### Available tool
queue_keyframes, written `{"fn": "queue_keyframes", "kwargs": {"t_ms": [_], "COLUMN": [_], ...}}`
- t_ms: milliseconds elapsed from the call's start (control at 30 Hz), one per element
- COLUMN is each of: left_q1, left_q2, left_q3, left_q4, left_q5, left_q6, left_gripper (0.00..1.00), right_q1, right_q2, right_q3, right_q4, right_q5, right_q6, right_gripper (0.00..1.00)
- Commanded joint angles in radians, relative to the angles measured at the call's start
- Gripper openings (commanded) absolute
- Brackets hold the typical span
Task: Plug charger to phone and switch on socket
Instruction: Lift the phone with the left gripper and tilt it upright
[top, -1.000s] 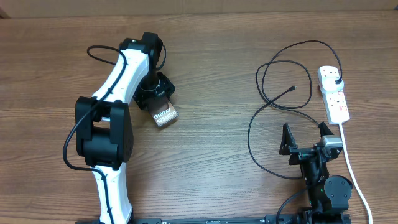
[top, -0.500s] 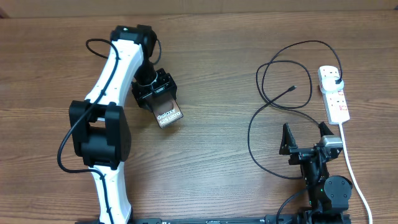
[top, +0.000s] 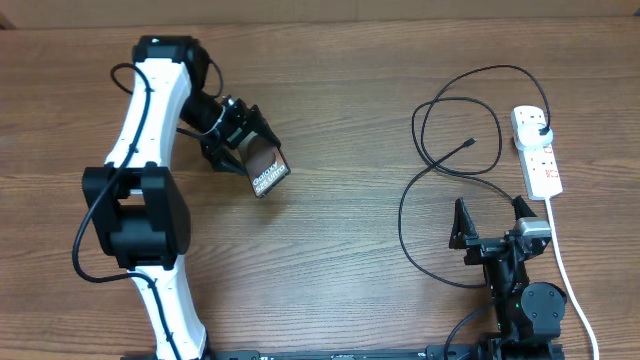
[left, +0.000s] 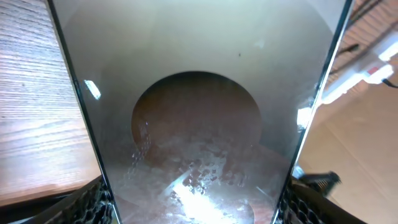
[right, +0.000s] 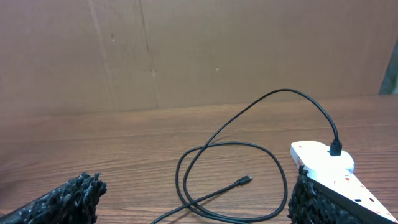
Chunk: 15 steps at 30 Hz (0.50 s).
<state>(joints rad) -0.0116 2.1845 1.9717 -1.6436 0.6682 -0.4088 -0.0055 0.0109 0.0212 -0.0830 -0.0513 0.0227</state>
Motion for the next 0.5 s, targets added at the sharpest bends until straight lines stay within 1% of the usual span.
{"fn": "queue_keyframes", "kwargs": {"t_ms": [0, 467], "left_q1": [0.037, 0.106], "left_q2": [-0.001, -0.001], "left_q3": [0.029, 0.029], "left_q4": [-0.014, -0.047], "left_q5": [0.092, 0.102], "left_q6": [0.071, 0.137], "left_gripper": [0.64, 0.63], "right_q1": [0.005, 0.005], "right_q2": [-0.008, -0.008], "right_q3": [-0.013, -0.013], "right_q4": [0.003, 0.003], "right_q5": [0.006, 0.006], "right_q6": [-0.005, -0.005], "right_gripper": [1.00, 1.00]}}
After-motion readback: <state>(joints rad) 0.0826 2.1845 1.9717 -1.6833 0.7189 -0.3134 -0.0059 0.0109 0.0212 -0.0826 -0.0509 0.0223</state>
